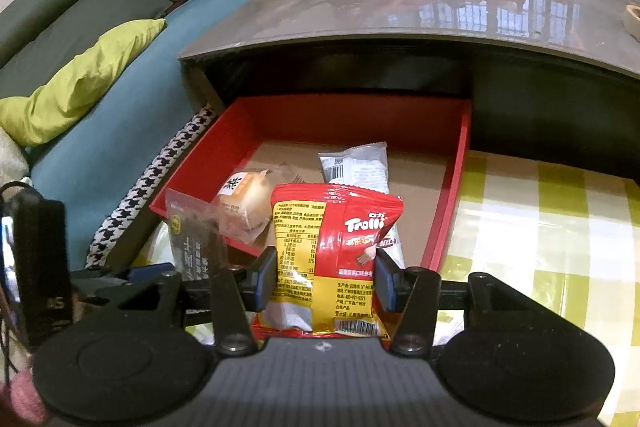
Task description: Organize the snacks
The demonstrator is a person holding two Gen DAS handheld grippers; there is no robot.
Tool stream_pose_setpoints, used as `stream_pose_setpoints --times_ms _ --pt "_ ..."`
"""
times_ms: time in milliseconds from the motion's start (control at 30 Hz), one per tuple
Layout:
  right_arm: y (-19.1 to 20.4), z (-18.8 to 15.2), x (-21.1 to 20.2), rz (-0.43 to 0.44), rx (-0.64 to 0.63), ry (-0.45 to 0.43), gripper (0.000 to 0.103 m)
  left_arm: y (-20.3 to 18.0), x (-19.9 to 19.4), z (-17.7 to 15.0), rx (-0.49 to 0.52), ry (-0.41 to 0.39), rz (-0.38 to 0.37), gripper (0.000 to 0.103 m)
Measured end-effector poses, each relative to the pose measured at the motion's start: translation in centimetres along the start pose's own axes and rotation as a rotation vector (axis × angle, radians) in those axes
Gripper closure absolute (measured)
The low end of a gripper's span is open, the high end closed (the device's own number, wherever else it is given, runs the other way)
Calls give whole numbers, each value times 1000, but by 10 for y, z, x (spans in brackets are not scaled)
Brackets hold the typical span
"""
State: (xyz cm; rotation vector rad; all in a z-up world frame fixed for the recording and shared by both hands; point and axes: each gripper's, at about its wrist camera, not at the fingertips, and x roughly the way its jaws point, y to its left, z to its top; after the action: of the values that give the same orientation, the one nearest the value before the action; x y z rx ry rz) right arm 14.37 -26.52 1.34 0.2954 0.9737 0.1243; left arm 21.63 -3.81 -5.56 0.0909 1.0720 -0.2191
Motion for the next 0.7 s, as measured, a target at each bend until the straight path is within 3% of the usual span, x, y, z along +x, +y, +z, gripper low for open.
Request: stream_pose_setpoints --times_ms 100,267,500,700 --pt "1 0 1 3 -1 2 42 0 12 -5 5 31 21 8" --pt "1 -1 1 3 -4 2 42 -2 5 -2 -16 39 31 24" --pt "2 0 0 3 -10 -3 42 -2 -27 -2 -32 21 -56 25" --pt "3 6 -5 2 -5 -31 42 -6 -56 13 -36 -49 -101 25"
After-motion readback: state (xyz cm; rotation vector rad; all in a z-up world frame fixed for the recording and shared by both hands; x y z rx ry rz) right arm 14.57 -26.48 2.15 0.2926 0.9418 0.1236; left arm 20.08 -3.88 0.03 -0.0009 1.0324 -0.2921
